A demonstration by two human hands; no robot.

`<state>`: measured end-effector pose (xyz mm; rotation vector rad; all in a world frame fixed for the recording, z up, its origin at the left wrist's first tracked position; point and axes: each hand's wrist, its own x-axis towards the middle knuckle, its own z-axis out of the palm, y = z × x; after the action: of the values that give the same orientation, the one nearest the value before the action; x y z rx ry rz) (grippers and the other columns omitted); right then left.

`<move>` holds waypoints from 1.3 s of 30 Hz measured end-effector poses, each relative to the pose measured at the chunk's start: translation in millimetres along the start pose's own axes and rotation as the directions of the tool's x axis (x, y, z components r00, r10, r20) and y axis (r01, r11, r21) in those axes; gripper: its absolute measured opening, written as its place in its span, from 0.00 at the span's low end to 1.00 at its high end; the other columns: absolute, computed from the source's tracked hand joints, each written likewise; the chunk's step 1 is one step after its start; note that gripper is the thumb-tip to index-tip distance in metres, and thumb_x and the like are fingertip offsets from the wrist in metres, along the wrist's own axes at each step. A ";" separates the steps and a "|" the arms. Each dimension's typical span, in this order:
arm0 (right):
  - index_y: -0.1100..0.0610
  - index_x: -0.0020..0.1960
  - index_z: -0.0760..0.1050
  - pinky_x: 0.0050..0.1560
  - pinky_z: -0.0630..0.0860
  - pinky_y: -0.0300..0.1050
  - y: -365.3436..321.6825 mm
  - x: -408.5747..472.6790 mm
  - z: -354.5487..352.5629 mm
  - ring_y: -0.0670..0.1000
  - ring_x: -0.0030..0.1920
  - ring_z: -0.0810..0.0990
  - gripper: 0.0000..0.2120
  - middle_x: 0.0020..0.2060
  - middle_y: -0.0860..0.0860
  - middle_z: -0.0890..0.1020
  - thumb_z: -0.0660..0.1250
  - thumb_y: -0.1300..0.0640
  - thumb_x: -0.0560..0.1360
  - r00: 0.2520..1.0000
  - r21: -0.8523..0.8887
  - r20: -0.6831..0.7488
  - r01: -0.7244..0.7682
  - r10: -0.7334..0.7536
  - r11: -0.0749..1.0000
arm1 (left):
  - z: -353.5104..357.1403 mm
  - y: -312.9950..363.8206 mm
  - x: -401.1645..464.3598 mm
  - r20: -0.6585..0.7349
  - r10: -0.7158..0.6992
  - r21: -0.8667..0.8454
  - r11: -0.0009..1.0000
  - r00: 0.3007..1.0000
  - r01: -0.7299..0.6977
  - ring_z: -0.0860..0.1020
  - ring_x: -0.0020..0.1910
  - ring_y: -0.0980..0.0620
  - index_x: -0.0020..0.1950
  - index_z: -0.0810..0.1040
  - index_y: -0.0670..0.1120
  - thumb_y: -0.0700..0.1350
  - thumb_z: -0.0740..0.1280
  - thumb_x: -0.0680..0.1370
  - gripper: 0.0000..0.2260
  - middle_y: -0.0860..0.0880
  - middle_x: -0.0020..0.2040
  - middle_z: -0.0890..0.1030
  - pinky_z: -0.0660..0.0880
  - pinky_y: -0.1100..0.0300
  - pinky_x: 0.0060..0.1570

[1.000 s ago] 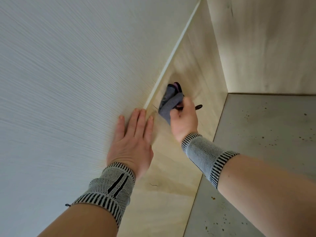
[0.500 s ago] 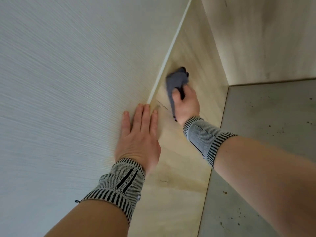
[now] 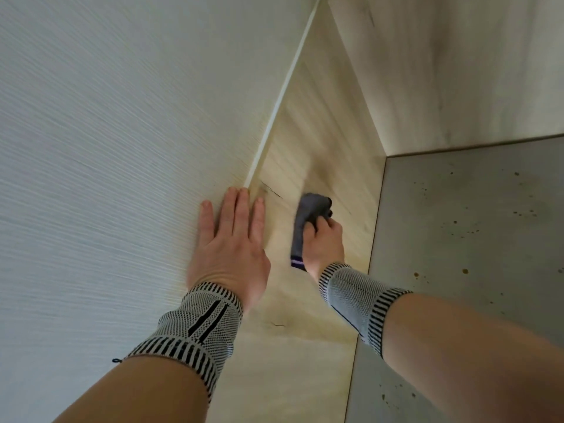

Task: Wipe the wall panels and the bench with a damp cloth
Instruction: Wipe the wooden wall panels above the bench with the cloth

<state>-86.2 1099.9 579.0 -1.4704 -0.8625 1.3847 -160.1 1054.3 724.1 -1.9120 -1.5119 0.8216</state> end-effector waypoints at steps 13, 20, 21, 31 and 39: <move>0.58 0.67 0.69 0.59 0.66 0.36 7.3 -20.7 15.2 0.48 0.60 0.71 0.15 0.68 0.53 0.69 0.55 0.56 0.82 0.982 -0.023 -0.011 0.189 -0.189 0.982 | 3.4 0.0 2.3 -0.034 -0.002 0.020 1.000 0.999 0.002 0.30 0.76 0.42 0.74 0.25 0.44 0.53 0.43 0.82 0.31 0.42 0.77 0.30 0.20 0.41 0.62; 0.57 0.71 0.67 0.66 0.64 0.38 13.7 -31.5 17.1 0.50 0.67 0.68 0.18 0.72 0.52 0.64 0.54 0.54 0.83 0.957 -0.016 0.037 0.287 -0.287 0.958 | 4.3 -0.6 1.2 -0.045 -0.009 0.032 0.999 0.999 0.010 0.31 0.77 0.42 0.71 0.24 0.42 0.53 0.43 0.81 0.31 0.42 0.78 0.31 0.25 0.40 0.67; 0.57 0.69 0.68 0.63 0.66 0.40 22.7 -21.5 13.1 0.52 0.64 0.71 0.16 0.70 0.54 0.66 0.53 0.54 0.83 0.992 -0.046 0.045 0.117 -0.115 0.992 | 3.9 -0.5 0.7 -0.040 -0.007 0.032 0.999 0.999 0.008 0.31 0.77 0.42 0.71 0.24 0.42 0.52 0.44 0.81 0.32 0.42 0.78 0.31 0.25 0.40 0.67; 0.55 0.73 0.65 0.69 0.59 0.31 4.7 -50.8 21.7 0.44 0.69 0.65 0.20 0.72 0.48 0.64 0.58 0.55 0.82 0.861 0.096 0.034 0.502 -0.507 0.860 | 2.3 -0.2 0.5 -0.008 -0.003 0.027 1.000 1.000 0.003 0.29 0.76 0.42 0.71 0.24 0.42 0.55 0.39 0.81 0.30 0.42 0.78 0.30 0.25 0.40 0.67; 0.58 0.64 0.72 0.66 0.69 0.49 8.2 -26.6 13.8 0.53 0.62 0.73 0.14 0.63 0.55 0.73 0.58 0.58 0.80 0.967 0.026 -0.020 0.253 -0.253 0.967 | 4.4 -0.6 1.4 -0.032 -0.003 0.027 1.000 0.999 0.004 0.30 0.77 0.43 0.72 0.24 0.42 0.52 0.43 0.81 0.31 0.42 0.78 0.31 0.25 0.40 0.66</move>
<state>-104.0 1074.4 581.3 -1.2976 -0.9793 1.1882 -163.6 1056.1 721.5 -1.8937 -1.4771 0.8018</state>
